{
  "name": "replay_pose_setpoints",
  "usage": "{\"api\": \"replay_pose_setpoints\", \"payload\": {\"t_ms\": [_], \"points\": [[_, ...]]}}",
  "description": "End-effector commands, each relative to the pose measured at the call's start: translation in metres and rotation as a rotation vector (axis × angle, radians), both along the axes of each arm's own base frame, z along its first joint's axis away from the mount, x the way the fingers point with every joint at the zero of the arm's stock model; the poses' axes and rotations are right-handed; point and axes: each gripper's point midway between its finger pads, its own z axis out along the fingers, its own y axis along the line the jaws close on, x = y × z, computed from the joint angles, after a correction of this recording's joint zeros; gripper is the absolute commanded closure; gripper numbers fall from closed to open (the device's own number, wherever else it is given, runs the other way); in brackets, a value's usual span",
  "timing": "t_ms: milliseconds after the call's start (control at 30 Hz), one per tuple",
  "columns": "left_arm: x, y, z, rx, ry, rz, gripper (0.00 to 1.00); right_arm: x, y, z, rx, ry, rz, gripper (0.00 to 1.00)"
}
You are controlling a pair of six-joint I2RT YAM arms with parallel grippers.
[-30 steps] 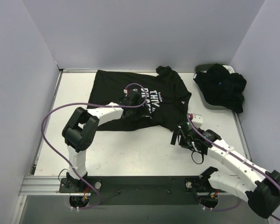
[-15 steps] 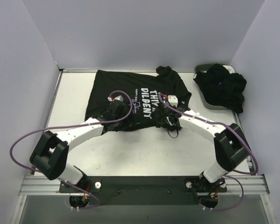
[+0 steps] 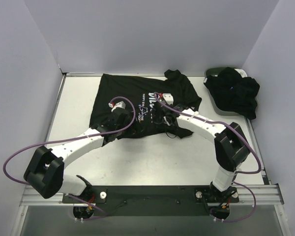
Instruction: Fold and stack the t-shirts
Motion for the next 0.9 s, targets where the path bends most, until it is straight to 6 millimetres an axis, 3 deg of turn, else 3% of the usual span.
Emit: {"api": "replay_pose_setpoints", "payload": {"t_ms": [0,300,500,867], "points": [[0.004,0.003,-0.003,0.02,-0.014,0.004,0.02,-0.002,0.006,-0.009,-0.03,0.042,-0.004,0.46],[0.003,0.009,-0.001,0.029,-0.02,0.001,0.03,0.005,0.004,-0.027,-0.076,0.058,-0.022,0.47],[0.003,0.013,-0.001,0.036,-0.018,0.006,0.03,0.01,-0.009,-0.033,-0.119,0.055,-0.053,0.5],[0.002,0.015,-0.004,0.042,-0.015,0.004,0.03,0.025,-0.025,-0.038,-0.142,0.058,-0.088,0.77]]}}
